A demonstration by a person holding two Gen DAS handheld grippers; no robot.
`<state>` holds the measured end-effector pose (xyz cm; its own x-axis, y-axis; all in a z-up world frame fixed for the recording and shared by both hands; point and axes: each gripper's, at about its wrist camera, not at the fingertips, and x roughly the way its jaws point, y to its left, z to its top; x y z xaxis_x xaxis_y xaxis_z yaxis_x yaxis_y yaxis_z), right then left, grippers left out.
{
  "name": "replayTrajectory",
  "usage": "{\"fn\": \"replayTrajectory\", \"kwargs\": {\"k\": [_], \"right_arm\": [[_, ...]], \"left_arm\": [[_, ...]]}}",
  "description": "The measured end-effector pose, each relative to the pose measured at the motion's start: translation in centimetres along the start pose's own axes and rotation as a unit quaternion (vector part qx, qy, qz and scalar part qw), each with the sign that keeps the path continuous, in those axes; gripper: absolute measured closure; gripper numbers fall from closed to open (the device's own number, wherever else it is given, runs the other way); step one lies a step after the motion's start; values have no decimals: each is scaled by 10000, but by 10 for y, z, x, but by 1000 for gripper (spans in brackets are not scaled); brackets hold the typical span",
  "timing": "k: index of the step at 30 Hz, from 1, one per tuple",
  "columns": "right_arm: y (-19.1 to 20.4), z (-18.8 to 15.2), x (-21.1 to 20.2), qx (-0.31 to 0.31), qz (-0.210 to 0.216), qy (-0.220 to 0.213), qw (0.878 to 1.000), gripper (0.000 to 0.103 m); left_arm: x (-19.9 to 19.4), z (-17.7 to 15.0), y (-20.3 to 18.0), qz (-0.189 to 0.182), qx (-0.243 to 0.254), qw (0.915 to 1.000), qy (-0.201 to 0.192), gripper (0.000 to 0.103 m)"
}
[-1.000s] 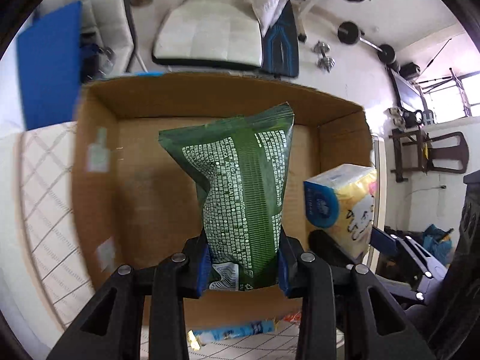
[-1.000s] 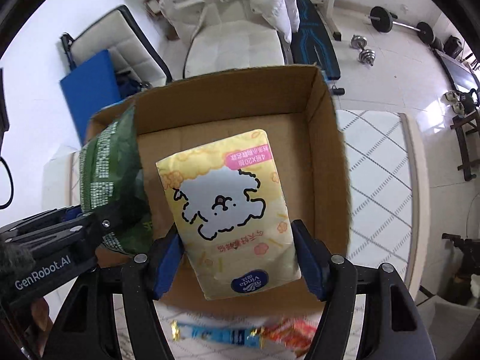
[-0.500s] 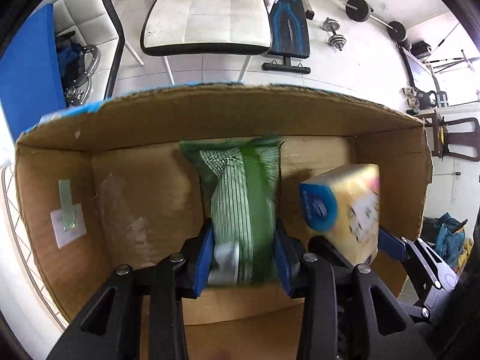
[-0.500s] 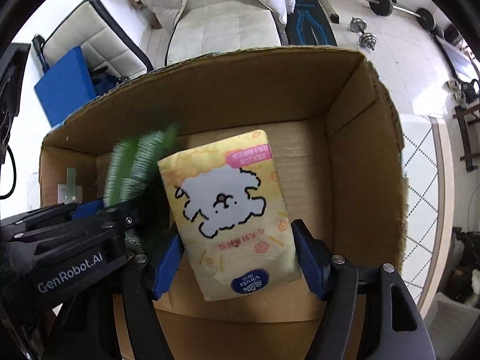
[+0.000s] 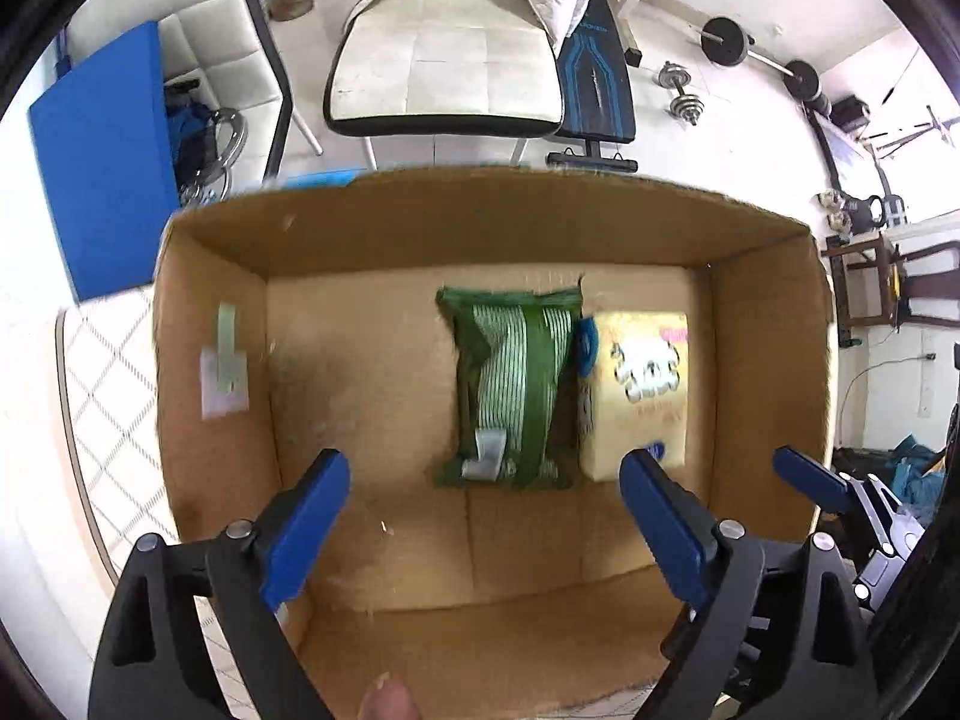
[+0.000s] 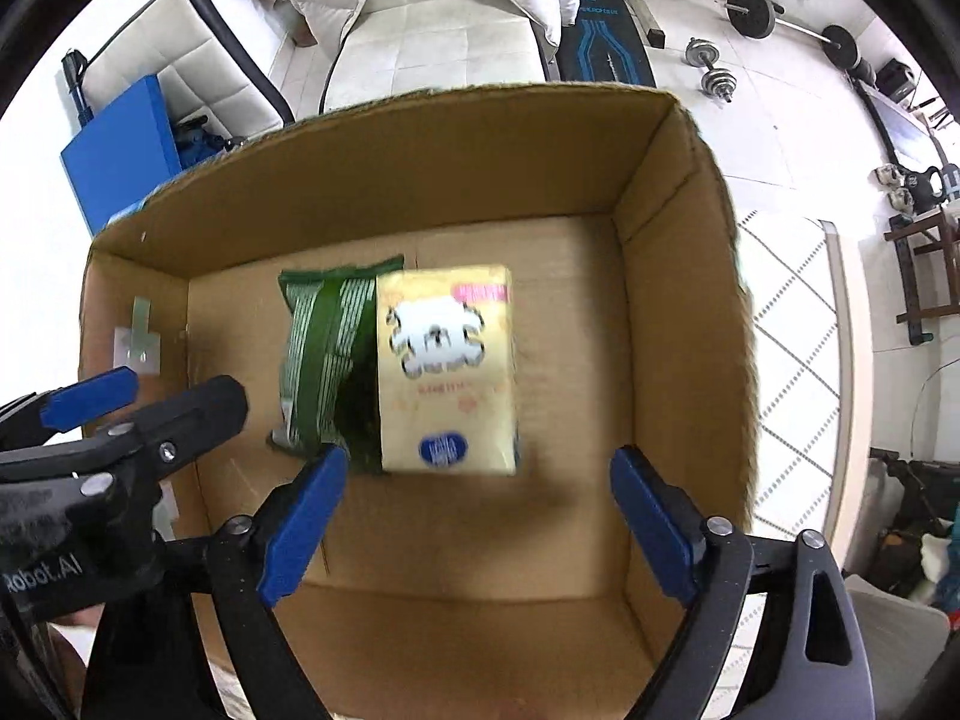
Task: Organize snacks
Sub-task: 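Carry both items into the box and open both grippers, then grasp the orange packet with the left gripper while the right grasps the red snack bag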
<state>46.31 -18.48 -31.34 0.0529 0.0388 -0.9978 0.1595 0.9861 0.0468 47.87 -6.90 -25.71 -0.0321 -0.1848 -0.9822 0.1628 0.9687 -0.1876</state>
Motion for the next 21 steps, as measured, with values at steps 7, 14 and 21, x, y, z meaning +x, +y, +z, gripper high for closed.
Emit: {"fn": "replayTrajectory", "kwargs": {"k": [7,14,21], "right_arm": [[0,-38,-20,-131,38,41,9999,3],[14,-78,-58,-415,-29,-260,9988,3],[19,-111,-107,-550,199,-599,9965,3]], "left_arm": [[-12,-45,8,-84,-48,9999,-72,6],[-49,-87,5,52,-30,9989,-470,6],[-88,-120,-5,115,-49,9965,-822,6]]}}
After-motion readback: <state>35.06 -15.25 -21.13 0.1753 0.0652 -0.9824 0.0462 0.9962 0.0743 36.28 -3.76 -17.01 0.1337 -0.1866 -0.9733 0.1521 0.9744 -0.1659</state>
